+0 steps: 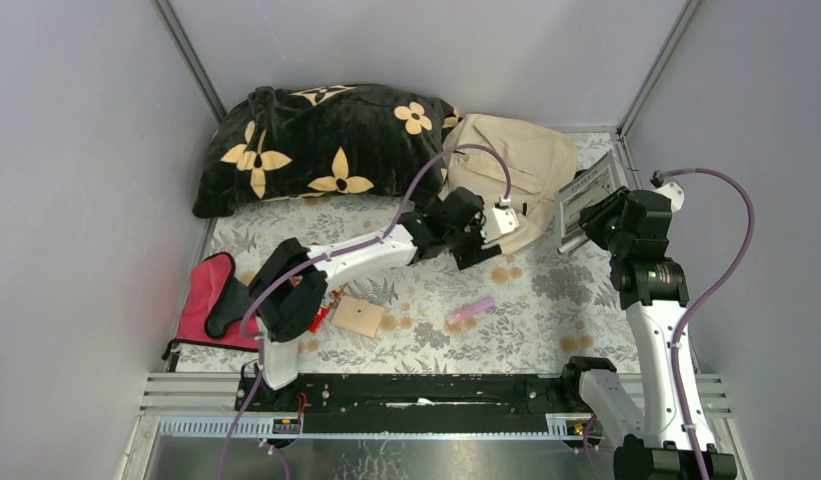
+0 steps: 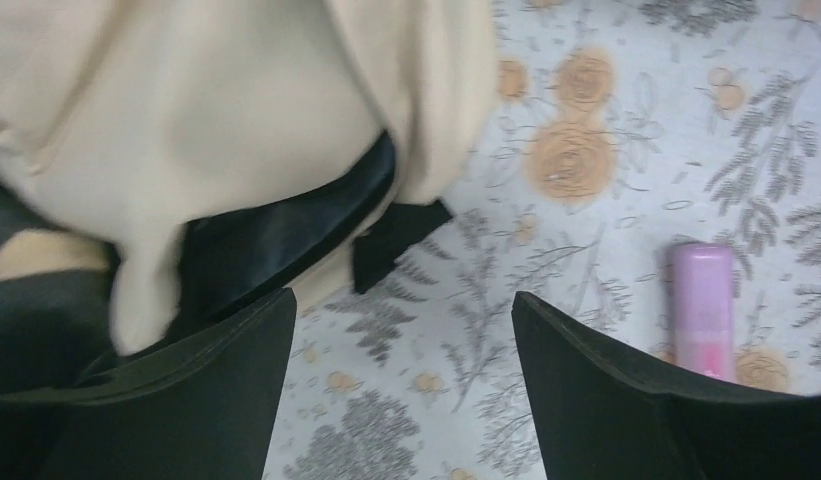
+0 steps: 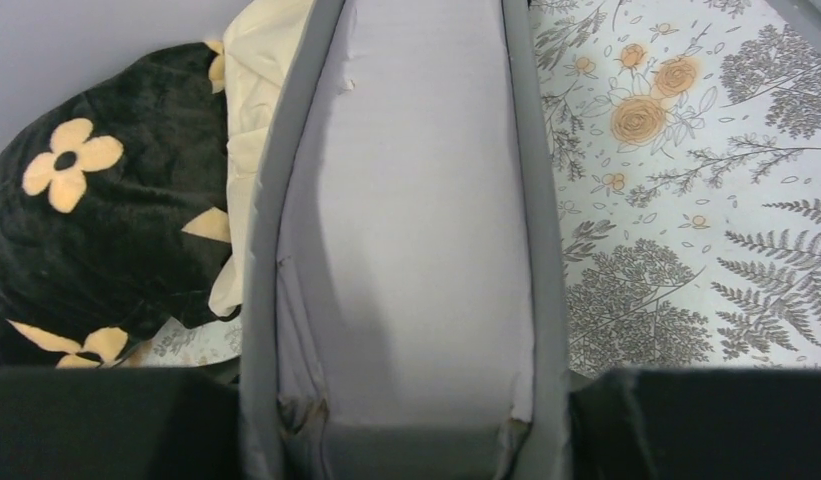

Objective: Pack the student bag
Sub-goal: Adjust the student bag at the center of the board.

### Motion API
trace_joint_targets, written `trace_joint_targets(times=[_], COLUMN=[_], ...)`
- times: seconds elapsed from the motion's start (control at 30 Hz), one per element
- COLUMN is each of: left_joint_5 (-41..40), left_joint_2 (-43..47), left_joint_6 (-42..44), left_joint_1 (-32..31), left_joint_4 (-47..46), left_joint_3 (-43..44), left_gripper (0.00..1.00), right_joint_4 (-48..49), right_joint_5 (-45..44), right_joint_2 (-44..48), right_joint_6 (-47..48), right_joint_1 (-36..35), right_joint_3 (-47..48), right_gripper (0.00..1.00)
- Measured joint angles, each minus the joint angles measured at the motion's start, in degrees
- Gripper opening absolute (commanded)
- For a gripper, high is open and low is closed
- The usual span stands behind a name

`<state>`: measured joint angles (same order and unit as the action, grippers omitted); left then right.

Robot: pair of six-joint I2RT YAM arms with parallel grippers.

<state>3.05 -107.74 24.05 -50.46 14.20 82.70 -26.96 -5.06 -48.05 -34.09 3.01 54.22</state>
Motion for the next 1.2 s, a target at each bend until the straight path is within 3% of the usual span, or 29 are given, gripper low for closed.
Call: trace_joint_targets(times=[0.33, 0.53, 0.67, 0.73, 0.83, 0.9, 1.2], left_joint_5=[-1.2, -6.9, -10.6, -12.5, -15.8, -17.7, -17.5], left_joint_2=[-12.3, -16.5, -18.3, -18.8, -20.0, -20.8, -21.9], left_joint_6=[-3.3, -6.6, -8.1, -8.4, -8.6, -8.1, -6.6], left_joint_1=[-3.1, -3.1, -3.2, -3.2, -3.2, -3.1, -3.1], left_joint_4=[-2.5, -8.7, -12.0, -13.5, -15.1, -16.0, -11.7], left_joint_3=[2.5, 3.8, 4.5, 4.7, 5.5, 6.5, 15.0], left_gripper=[0.91, 0.82, 0.71, 0.57, 0.29, 0.03, 0.00], right_joint_4=[-1.1, -1.1, -1.1, -1.1, -1.1, -1.1, -1.4], right_joint_5=[-0.5, -0.5, -0.5, -0.5, -0.5, -0.5, -0.9], right_joint_2=[0.1, 0.5, 0.8, 0.9, 1.0, 1.0, 1.3], right_joint_6=[1.3, 1.6, 1.8, 1.9, 2.0, 2.1, 2.9], right_joint_1=[0.0, 0.0, 0.0, 0.0, 0.0, 0.0, 0.0], right_joint_3=[1.3, 1.3, 1.3, 1.3, 1.3, 1.3, 1.3], right_gripper=[0.14, 0.14, 0.14, 0.14, 0.13, 0.13, 0.13])
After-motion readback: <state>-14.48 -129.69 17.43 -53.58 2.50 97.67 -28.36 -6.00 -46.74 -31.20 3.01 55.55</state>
